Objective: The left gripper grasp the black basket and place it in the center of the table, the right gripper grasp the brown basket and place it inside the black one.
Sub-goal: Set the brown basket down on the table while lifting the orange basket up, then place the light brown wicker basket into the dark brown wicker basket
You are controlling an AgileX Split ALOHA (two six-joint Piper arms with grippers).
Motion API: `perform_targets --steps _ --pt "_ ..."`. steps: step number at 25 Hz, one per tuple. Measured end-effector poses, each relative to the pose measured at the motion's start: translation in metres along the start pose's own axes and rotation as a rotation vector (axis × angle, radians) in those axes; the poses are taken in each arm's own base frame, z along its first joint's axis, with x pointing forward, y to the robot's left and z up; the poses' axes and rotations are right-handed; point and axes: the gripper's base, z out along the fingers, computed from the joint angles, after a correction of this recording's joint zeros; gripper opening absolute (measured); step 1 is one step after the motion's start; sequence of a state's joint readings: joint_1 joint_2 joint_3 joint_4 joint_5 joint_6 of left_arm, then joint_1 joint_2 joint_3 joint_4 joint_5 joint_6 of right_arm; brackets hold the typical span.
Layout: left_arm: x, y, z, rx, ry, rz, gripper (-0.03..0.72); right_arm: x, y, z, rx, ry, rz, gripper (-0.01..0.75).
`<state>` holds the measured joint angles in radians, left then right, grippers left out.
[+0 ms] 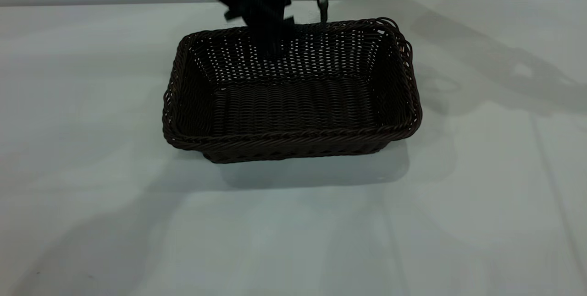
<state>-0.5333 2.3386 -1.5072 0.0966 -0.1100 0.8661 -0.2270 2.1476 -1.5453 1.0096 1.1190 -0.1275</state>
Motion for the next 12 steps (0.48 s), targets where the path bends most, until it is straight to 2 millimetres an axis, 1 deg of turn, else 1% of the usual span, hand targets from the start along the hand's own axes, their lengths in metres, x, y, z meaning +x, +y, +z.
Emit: perform_targets --steps 4,7,12 --pt "-0.015 0.023 -0.035 0.01 0.023 0.005 0.419 0.0 0.0 0.0 -0.008 -0.002 -0.012 0.079" --pt "-0.027 0.043 -0.073 0.018 0.043 0.033 0.419 0.0 0.001 0.0 -0.009 -0.002 -0.012 0.08" --pt "-0.047 0.077 -0.152 -0.021 0.04 0.09 0.419 0.002 0.002 0.002 -0.007 0.01 -0.018 0.08"
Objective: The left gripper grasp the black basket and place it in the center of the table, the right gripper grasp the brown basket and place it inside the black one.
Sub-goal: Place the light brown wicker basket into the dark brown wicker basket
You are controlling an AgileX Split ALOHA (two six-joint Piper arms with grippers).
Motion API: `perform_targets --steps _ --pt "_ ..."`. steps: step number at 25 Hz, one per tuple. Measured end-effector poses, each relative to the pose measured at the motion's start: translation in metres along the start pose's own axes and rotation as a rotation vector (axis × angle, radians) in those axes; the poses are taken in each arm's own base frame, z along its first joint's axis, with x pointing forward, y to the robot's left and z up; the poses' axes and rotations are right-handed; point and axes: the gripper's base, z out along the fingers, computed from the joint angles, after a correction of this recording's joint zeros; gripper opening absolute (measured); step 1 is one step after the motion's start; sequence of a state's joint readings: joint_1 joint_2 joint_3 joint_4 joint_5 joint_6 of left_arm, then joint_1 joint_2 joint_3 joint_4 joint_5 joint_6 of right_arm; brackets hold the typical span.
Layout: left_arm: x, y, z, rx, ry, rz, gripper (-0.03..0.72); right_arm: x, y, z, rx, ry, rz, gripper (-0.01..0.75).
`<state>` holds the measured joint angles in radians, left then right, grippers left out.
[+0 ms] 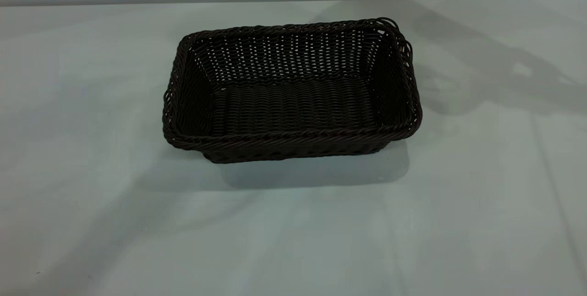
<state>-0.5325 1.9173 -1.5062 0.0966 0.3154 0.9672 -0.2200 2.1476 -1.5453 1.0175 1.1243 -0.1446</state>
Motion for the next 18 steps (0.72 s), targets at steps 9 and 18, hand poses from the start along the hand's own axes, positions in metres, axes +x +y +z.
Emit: perform_targets --steps 9,18 --pt "-0.017 0.043 -0.129 -0.236 -0.129 -0.01 0.419 0.059 0.029 0.068 0.238 0.269 -0.364 0.081" --pt "-0.018 0.05 -0.181 -0.317 -0.185 -0.075 0.419 0.099 0.044 0.115 0.367 0.352 -0.564 0.081"
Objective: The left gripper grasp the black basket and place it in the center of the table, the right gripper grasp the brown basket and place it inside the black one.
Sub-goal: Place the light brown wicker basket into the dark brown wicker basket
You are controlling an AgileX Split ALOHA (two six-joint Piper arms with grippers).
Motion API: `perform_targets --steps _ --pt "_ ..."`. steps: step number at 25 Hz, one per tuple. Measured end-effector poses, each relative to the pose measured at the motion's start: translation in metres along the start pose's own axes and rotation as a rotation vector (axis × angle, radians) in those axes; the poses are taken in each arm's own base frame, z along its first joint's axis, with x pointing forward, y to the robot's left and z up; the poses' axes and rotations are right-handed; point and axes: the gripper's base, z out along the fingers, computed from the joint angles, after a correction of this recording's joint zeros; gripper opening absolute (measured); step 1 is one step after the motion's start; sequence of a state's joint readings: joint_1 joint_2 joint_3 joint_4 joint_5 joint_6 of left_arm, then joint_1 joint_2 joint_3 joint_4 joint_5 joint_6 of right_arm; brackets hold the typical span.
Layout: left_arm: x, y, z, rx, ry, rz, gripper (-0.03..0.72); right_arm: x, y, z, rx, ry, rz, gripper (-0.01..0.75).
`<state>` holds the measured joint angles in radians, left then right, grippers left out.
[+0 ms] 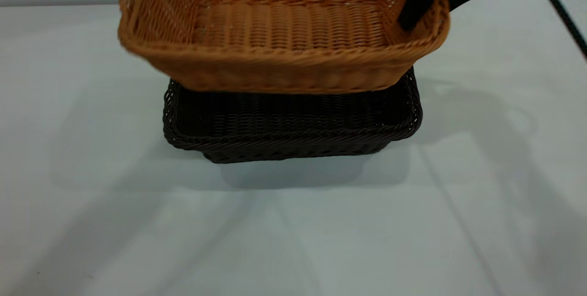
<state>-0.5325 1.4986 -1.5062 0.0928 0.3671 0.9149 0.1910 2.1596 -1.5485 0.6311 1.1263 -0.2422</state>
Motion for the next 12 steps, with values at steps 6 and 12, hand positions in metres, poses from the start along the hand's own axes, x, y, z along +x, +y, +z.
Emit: perform_targets --steps 6,12 --pt "0.002 -0.002 -0.002 0.022 0.017 -0.017 0.419 -0.003 -0.019 0.03 0.02 0.057 0.039 0.081" --pt "0.002 -0.002 -0.002 0.022 0.017 -0.017 0.419 -0.008 -0.025 0.047 0.044 0.025 0.046 0.091"
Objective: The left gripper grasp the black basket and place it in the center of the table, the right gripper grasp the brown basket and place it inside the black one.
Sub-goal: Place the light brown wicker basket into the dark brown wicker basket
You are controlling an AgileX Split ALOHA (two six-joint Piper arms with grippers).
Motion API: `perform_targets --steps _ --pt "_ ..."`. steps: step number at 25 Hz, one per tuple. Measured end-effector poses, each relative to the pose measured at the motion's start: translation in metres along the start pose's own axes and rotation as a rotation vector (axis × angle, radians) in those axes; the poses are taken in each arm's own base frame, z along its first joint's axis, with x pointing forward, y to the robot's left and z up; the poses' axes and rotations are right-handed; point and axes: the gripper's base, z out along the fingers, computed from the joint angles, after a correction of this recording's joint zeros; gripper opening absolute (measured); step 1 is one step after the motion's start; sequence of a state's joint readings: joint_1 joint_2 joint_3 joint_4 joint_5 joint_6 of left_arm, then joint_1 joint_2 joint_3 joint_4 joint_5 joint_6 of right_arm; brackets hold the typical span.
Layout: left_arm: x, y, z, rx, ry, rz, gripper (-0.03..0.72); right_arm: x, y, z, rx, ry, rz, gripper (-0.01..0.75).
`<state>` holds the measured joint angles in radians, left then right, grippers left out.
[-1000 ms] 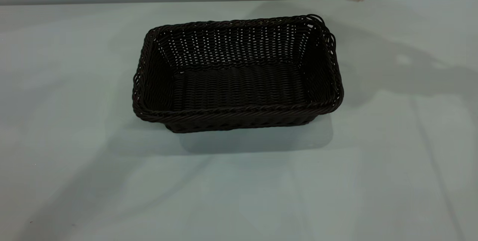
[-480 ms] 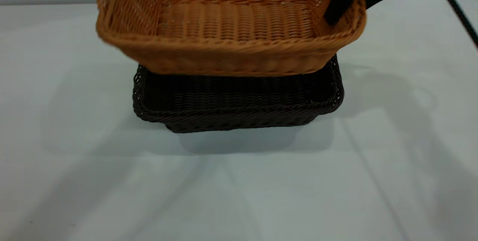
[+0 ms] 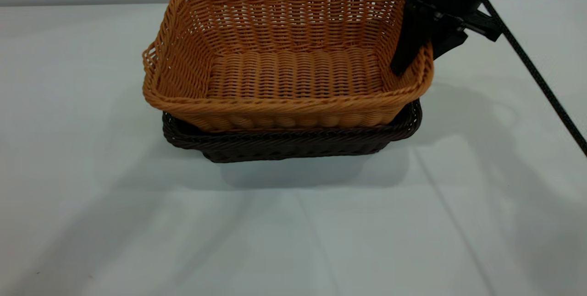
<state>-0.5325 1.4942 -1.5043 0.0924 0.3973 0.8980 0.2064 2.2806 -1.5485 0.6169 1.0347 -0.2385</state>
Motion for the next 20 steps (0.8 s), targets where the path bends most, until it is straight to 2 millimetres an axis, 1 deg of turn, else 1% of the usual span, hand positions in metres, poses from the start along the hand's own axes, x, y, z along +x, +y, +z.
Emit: perform_targets --steps 3,5,8,10,12,14,16,17,20 --pt "0.0 0.0 0.0 0.002 0.002 -0.001 0.419 -0.001 0.001 0.004 0.005 -0.011 -0.004 0.129" --pt "0.0 -0.001 0.0 0.006 0.004 -0.001 0.419 -0.001 0.003 0.005 0.006 -0.014 -0.01 0.181" --pt "0.0 -0.001 0.0 0.006 0.004 -0.003 0.419 0.0 0.008 0.008 0.009 -0.008 -0.039 0.306" --pt "0.0 -0.001 0.0 0.006 0.004 -0.003 0.419 0.001 0.01 0.01 0.008 -0.005 -0.053 0.409" --pt "0.0 -0.001 0.0 0.007 0.004 -0.003 0.419 0.001 0.011 0.009 0.002 0.007 -0.053 0.496" --pt "0.0 -0.001 0.0 0.007 0.004 -0.003 0.419 0.004 0.011 0.006 -0.006 0.033 -0.055 0.567" --pt "0.0 0.0 -0.001 0.005 0.003 -0.003 0.419 0.005 0.014 -0.001 -0.016 0.062 -0.069 0.594" --pt "0.0 0.0 -0.002 0.003 0.002 -0.003 0.419 0.005 0.018 -0.007 -0.019 0.076 -0.084 0.596" --pt "-0.001 0.002 -0.007 -0.007 -0.005 -0.004 0.419 0.0 0.028 -0.028 0.005 0.056 -0.143 0.579"
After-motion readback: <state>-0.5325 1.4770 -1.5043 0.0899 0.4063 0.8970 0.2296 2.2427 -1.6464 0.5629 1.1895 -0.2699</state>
